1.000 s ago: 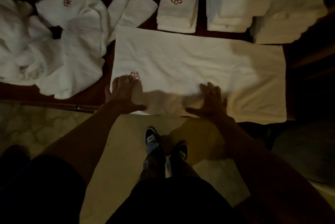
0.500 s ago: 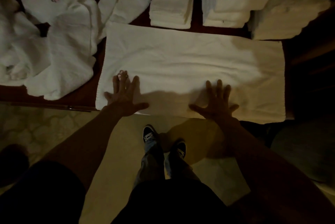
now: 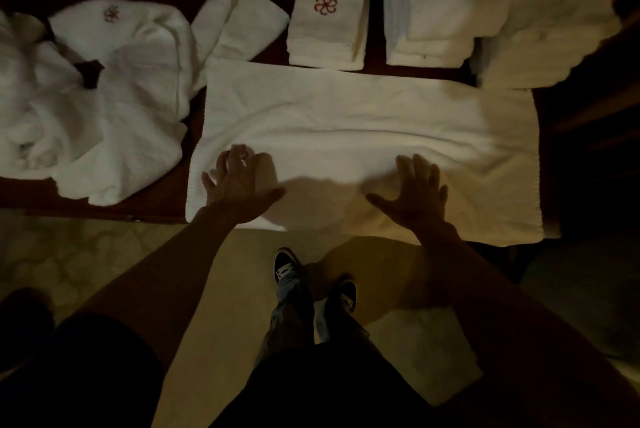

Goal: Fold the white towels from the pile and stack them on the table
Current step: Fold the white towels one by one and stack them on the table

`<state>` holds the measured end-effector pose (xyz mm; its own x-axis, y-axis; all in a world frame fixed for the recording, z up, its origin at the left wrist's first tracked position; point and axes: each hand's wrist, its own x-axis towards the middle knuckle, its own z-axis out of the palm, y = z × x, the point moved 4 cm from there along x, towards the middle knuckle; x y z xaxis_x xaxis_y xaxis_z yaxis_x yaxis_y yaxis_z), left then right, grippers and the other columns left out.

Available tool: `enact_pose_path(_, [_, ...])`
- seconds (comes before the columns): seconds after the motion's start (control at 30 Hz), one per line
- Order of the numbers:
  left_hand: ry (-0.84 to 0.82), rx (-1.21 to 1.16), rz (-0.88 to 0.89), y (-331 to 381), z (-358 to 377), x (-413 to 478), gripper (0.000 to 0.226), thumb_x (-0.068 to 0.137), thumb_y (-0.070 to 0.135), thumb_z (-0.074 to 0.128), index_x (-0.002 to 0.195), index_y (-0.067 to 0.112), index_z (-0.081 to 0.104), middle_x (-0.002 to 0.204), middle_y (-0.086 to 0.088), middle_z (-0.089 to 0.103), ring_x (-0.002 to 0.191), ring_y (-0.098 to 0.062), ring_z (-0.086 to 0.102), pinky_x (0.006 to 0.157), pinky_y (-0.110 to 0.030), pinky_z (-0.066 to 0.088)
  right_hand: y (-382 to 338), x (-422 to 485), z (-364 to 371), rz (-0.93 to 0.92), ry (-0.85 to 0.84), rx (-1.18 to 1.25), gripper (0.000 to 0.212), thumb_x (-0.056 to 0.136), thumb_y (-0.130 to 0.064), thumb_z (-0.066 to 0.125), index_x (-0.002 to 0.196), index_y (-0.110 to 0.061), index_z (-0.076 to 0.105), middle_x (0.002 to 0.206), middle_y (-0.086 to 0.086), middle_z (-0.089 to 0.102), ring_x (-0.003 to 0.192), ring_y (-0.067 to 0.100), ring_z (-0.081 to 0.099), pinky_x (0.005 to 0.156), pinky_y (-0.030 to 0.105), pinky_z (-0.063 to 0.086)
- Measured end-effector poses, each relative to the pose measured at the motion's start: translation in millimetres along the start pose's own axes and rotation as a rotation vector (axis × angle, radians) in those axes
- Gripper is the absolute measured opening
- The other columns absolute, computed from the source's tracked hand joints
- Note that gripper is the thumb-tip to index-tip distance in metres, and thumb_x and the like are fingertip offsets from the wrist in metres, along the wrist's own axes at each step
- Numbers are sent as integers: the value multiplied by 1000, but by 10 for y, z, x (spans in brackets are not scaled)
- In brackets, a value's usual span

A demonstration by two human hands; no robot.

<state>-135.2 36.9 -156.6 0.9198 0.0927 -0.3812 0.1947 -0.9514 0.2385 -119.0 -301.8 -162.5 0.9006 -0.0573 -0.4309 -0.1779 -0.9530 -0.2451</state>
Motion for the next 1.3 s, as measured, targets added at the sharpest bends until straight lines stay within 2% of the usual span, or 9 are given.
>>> enact_pose_path(0.1, [119, -4, 19, -9, -87, 68, 80, 86, 66, 55, 148, 22, 30, 158, -10, 22, 146, -33, 20, 112, -65, 22, -99, 4, -103, -35, 74, -25, 99, 81, -74, 59, 158, -27, 18, 167, 6, 7, 153, 35, 2, 118, 62, 18])
enact_pose_path(0.27, [198, 9, 67, -75, -281, 276, 65, 89, 46, 61, 143, 14, 42, 151, -15, 36, 139, -36, 34, 106, -57, 37, -298, 126, -250, -50, 54, -18, 96, 85, -73, 56, 159, -26, 17, 168, 3, 6, 153, 34, 3, 119, 58, 17])
enact_pose_path(0.53, [185, -19, 123, -93, -455, 660, 64, 90, 41, 61, 145, 14, 42, 150, -12, 42, 138, -34, 38, 103, -54, 42, -481, 375, -292, -80, 87, -38, 90, 86, -70, 57, 155, -21, 27, 164, 5, 23, 150, 32, 19, 114, 58, 32])
enact_pose_path(0.73, [144, 3, 165, -66, -583, 1066, 68, 90, 43, 63, 146, 12, 41, 154, -13, 37, 143, -32, 32, 109, -53, 37, -565, 585, -402, -47, 121, -20, 89, 85, -66, 61, 154, -19, 30, 162, 6, 28, 148, 32, 25, 112, 56, 36])
enact_pose_path(0.83, [161, 50, 180, -116, -686, 1262, 66, 90, 42, 63, 144, 10, 43, 153, -13, 39, 141, -33, 35, 108, -54, 38, -733, 745, -437, -88, 160, -23, 84, 87, -63, 61, 152, -16, 34, 159, 9, 34, 146, 32, 31, 109, 56, 41])
enact_pose_path(1.0, [154, 105, 111, -334, -881, 1600, 64, 94, 37, 58, 150, 13, 36, 159, -10, 31, 147, -33, 23, 112, -54, 28, -1197, 1023, -458, -144, 139, -28, 77, 93, -55, 59, 154, -17, 32, 161, 8, 31, 149, 30, 26, 115, 53, 35])
enact_pose_path(1.1, [173, 128, 133, -472, -1011, 1753, 63, 94, 29, 60, 150, 11, 37, 158, -12, 33, 146, -34, 25, 109, -56, 31, -1486, 1151, -431, -206, 110, -9, 73, 94, -52, 59, 154, -18, 33, 161, 7, 31, 149, 29, 25, 116, 52, 33])
enact_pose_path(1.2, [204, 130, 120, -581, -1115, 1860, 62, 90, 23, 64, 147, 12, 41, 151, -13, 43, 139, -35, 34, 102, -56, 37, -1740, 1219, -407, -233, 120, 5, 71, 94, -48, 61, 152, -17, 36, 159, 7, 35, 148, 28, 28, 116, 51, 34])
enact_pose_path(1.3, [265, 126, 109, -624, -1186, 1911, 55, 86, 21, 66, 139, 13, 51, 133, -15, 56, 127, -37, 45, 94, -53, 42, -1950, 1243, -400, -257, 132, 26, 68, 94, -45, 63, 151, -15, 39, 157, 8, 38, 147, 27, 31, 116, 47, 35])
